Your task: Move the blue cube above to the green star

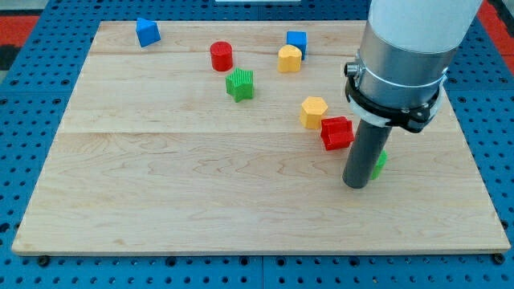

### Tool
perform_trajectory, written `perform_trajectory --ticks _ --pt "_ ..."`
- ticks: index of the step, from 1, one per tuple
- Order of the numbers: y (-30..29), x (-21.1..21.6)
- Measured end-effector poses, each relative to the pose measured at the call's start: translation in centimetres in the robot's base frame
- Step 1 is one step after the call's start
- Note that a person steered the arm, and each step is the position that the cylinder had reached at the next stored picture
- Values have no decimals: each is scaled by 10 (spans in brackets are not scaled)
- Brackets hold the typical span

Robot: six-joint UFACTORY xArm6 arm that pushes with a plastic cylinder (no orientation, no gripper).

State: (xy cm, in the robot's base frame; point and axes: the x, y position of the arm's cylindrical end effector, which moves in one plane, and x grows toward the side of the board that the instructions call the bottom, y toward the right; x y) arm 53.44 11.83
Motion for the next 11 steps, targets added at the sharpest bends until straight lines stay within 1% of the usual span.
perform_trajectory --ticks 1,2,3,4,5,6,7,9,10,11 --pt "-16 24" --pt "48 24" --pt "103 10" --pt "128 -47" --pt "105 -111" --pt "61 -170" --pt "10 -213" --pt "-58 -312" --pt "-101 -323" --pt "-107 -302"
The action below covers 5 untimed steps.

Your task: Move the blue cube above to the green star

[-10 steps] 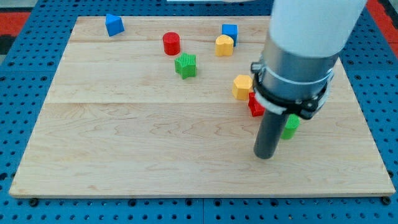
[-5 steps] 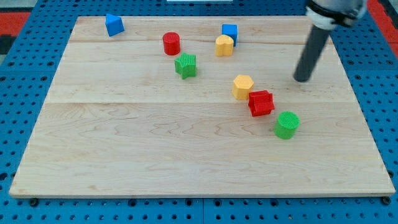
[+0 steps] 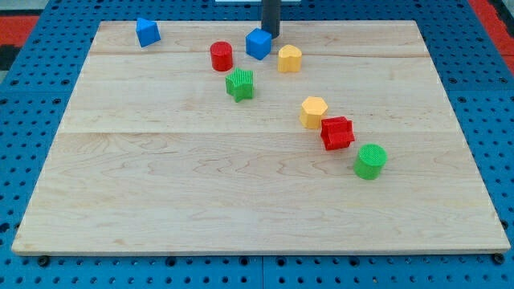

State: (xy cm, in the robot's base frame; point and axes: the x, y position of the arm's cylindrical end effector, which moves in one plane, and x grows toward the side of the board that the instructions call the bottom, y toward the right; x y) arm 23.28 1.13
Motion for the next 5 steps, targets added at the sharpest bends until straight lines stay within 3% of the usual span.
perform_trajectory --ticks 2,4,5 --pt "-39 35" --pt "-50 33" --pt "-86 39"
